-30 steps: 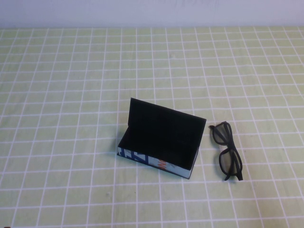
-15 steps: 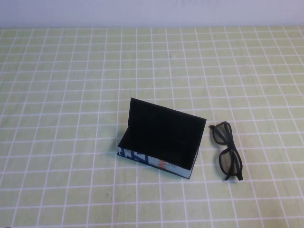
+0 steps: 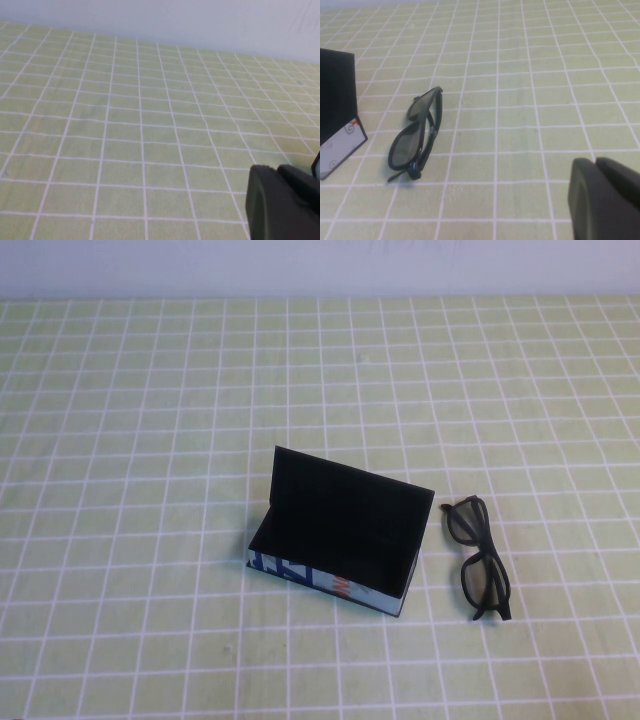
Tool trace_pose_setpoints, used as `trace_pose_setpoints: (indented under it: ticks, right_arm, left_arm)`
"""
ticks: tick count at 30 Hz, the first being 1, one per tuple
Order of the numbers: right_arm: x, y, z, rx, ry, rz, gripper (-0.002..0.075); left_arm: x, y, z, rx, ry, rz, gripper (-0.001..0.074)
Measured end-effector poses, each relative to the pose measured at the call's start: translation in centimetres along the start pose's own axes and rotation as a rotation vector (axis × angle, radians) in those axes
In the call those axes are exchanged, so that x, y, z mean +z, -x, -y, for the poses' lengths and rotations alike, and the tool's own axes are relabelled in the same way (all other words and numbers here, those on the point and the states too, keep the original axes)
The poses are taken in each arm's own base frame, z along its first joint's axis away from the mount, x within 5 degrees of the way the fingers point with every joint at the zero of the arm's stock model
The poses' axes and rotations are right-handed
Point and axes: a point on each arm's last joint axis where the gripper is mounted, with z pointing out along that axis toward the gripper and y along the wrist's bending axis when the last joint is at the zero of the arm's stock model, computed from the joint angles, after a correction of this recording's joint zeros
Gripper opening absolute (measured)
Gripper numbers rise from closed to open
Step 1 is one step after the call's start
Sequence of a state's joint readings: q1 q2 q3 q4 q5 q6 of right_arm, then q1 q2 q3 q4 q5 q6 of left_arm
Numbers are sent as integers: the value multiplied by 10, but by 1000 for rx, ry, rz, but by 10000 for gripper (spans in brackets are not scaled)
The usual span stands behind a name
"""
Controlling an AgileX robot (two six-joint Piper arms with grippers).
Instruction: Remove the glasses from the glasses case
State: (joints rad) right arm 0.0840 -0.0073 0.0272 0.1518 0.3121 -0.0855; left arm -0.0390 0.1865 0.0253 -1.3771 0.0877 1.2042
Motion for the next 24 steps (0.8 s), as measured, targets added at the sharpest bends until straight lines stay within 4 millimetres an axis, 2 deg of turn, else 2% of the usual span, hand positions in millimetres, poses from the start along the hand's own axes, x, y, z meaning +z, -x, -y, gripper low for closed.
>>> trace_pose_setpoints:
  ticks: [7,12,20,24]
  right_arm:
    - [0,0,0,0,0,0,-16]
    - [0,0,0,0,0,0,-16]
    - [0,0,0,0,0,0,-14]
    - [0,0,0,0,0,0,-16]
  left_arm:
    - [0,0,0,3,4,1,-4]
    - [0,3,-7,-17,82,32,-4]
    - [-3,26,-5,71,90,145,-4]
    - [-4,18,-5,125,77,157,-4]
